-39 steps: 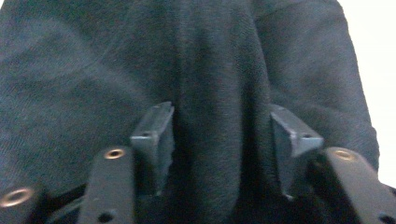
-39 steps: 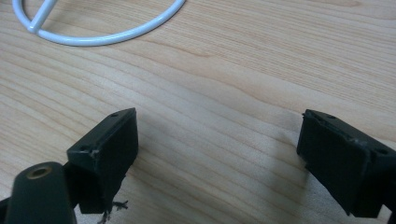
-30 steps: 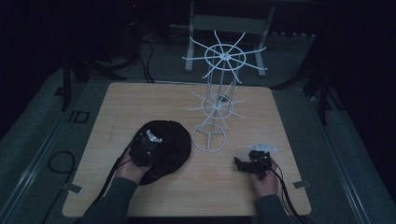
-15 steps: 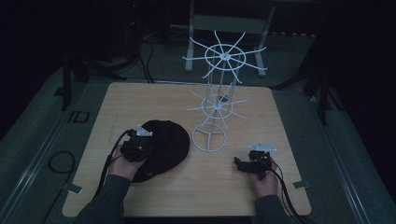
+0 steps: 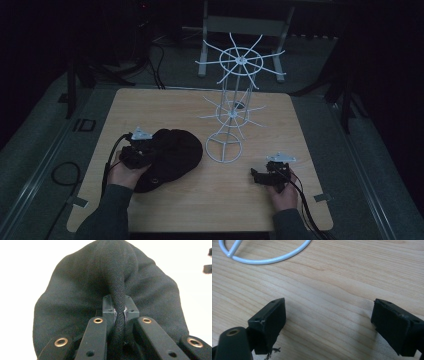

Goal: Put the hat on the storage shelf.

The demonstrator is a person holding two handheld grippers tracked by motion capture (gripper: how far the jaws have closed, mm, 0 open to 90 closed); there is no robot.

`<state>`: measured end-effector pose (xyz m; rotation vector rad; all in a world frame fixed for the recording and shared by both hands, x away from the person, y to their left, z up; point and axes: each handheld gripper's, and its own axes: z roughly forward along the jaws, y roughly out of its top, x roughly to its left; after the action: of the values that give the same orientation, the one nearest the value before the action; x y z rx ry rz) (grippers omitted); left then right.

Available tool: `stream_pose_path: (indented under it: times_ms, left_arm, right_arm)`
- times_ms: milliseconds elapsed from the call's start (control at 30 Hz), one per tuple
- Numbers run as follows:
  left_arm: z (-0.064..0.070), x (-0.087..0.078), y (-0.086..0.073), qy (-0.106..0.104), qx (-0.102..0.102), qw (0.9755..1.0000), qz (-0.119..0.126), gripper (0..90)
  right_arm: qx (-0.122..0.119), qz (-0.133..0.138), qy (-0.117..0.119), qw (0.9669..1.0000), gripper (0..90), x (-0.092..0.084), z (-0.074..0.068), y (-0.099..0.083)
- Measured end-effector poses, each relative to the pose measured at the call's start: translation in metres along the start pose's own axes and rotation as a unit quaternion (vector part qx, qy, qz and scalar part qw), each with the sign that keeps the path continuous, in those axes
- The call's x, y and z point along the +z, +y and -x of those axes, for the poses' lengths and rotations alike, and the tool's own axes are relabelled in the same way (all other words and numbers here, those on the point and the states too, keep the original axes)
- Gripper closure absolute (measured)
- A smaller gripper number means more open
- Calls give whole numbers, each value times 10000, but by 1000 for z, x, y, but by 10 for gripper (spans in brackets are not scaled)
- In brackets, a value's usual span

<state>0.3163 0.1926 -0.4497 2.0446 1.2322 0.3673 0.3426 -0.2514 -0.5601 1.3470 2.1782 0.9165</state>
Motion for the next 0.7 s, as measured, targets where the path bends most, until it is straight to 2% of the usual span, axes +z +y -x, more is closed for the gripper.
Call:
stream_pose_path:
  times_ms: [367, 600, 700]
  left_arm:
    - [-8, -14, 3, -251, -128, 9991, 322, 845]
    - [-10, -25, 9, -240, -80, 9985, 488, 845]
    - [-12, -29, 10, -297, -136, 9977, 599, 845]
  right_arm:
    - [0, 0, 0, 10000, 123, 0, 0, 0]
    - [2, 0, 1, 10000, 123, 0, 0, 0]
    - [18, 1, -1, 10000, 123, 0, 0, 0]
